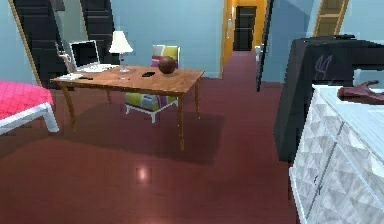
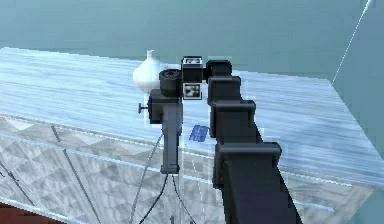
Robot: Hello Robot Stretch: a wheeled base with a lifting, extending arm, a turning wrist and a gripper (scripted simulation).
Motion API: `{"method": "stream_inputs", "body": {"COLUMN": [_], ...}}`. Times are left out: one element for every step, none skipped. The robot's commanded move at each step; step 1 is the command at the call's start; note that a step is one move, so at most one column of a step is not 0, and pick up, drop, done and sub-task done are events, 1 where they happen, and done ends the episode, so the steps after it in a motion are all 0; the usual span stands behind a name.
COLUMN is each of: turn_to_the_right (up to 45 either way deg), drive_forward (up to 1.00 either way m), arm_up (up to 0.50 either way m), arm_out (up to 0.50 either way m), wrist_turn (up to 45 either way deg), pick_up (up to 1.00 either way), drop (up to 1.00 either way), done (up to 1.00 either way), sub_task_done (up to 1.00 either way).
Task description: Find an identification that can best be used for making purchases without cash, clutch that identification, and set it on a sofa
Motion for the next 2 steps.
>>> {"method": "stream_inputs", "body": {"turn_to_the_right": [0.0,0.0], "drive_forward": [0.0,0.0], "arm_up": [0.0,0.0], "arm_out": [0.0,0.0], "wrist_turn": [45.0,45.0], "pick_up": [0.0,0.0], "drop": [0.0,0.0], "done": [0.0,0.0], "sub_task_done": [0.0,0.0]}}
